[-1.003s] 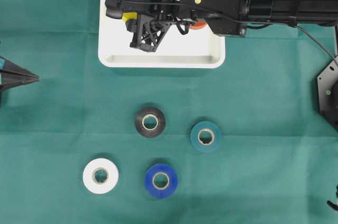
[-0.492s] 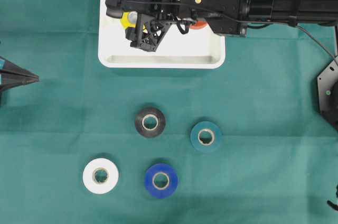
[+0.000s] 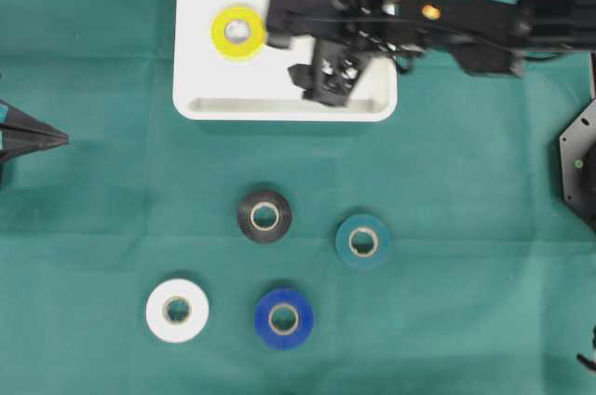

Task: Put the tape into the white case with the right arm.
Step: 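Withdraw the right gripper to the right side, then move the right gripper over the black tape roll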

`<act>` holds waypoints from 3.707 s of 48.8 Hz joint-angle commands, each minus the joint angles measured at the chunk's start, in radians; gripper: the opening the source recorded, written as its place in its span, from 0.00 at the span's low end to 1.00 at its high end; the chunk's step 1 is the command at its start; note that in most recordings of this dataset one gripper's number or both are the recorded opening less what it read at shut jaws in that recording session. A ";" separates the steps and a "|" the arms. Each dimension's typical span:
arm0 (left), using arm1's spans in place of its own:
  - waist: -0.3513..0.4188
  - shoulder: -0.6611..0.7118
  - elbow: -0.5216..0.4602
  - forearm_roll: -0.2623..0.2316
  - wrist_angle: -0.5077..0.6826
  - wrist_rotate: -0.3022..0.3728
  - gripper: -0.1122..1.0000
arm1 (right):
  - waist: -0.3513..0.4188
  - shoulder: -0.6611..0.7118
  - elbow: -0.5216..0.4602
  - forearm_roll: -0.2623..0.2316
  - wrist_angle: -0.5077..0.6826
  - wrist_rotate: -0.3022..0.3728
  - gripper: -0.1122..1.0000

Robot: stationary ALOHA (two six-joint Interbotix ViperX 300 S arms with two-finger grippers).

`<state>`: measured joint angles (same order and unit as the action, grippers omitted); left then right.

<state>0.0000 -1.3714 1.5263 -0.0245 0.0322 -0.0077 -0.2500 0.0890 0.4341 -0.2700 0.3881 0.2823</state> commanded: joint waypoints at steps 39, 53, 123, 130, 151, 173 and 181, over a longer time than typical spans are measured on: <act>0.002 0.008 -0.012 0.000 -0.005 -0.002 0.10 | -0.012 -0.612 0.676 0.002 -0.308 0.008 0.60; 0.002 0.008 -0.012 0.000 -0.005 0.000 0.10 | -0.011 -0.709 0.761 0.002 -0.336 0.038 0.60; 0.000 0.008 -0.012 0.000 -0.005 0.000 0.10 | 0.256 -0.356 0.560 -0.002 -0.479 0.031 0.60; 0.002 0.008 -0.012 0.000 -0.005 0.000 0.10 | 0.275 -0.232 0.446 -0.002 -0.477 0.031 0.60; 0.002 0.008 -0.012 0.000 -0.005 0.000 0.10 | 0.302 0.020 0.164 -0.002 -0.468 0.031 0.60; 0.002 0.008 -0.012 0.000 -0.003 0.000 0.10 | 0.324 0.147 0.005 -0.002 -0.422 0.034 0.60; 0.002 0.008 -0.012 0.000 -0.003 -0.002 0.10 | 0.324 0.161 -0.009 -0.003 -0.397 0.034 0.60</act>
<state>0.0000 -1.3714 1.5263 -0.0230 0.0337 -0.0092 0.0706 0.2654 0.4495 -0.2715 -0.0169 0.3145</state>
